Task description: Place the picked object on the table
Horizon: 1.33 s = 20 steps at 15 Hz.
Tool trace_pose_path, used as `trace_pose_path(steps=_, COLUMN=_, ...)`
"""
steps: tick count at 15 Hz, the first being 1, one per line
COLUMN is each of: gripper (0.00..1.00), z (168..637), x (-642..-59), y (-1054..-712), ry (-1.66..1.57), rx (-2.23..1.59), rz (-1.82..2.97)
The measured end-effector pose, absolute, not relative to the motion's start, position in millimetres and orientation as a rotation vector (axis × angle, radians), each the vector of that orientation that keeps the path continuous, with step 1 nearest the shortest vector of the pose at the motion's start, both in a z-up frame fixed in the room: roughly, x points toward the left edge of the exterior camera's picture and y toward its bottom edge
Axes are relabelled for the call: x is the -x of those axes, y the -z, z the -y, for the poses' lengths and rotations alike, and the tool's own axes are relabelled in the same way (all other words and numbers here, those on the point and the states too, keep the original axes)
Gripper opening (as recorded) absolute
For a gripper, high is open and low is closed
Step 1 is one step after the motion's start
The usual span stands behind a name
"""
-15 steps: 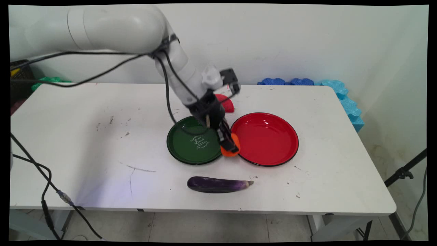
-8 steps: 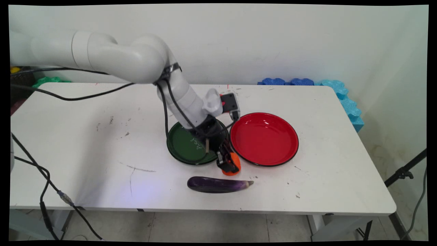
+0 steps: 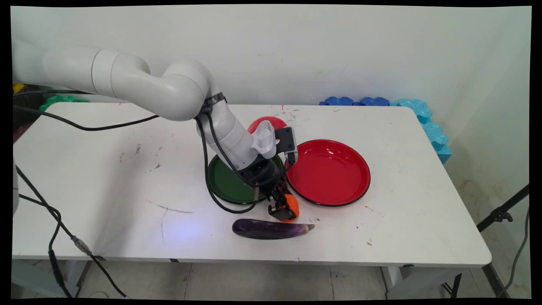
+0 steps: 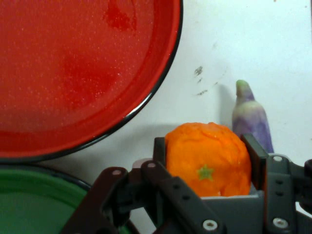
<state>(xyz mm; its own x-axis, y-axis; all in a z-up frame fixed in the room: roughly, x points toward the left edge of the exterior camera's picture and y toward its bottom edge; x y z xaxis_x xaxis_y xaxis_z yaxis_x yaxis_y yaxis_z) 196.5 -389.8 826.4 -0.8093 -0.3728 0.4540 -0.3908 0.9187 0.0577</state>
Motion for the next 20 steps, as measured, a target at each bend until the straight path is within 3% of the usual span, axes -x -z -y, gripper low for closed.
trace_pose_path(steps=19, gripper=0.00, z=385, x=-199, y=-812, ry=-0.115, rx=-0.481, rz=2.634)
trace_pose_path(steps=20, gripper=1.00, z=385, x=-199, y=-811, ry=-0.117, rx=-0.480, rz=2.634)
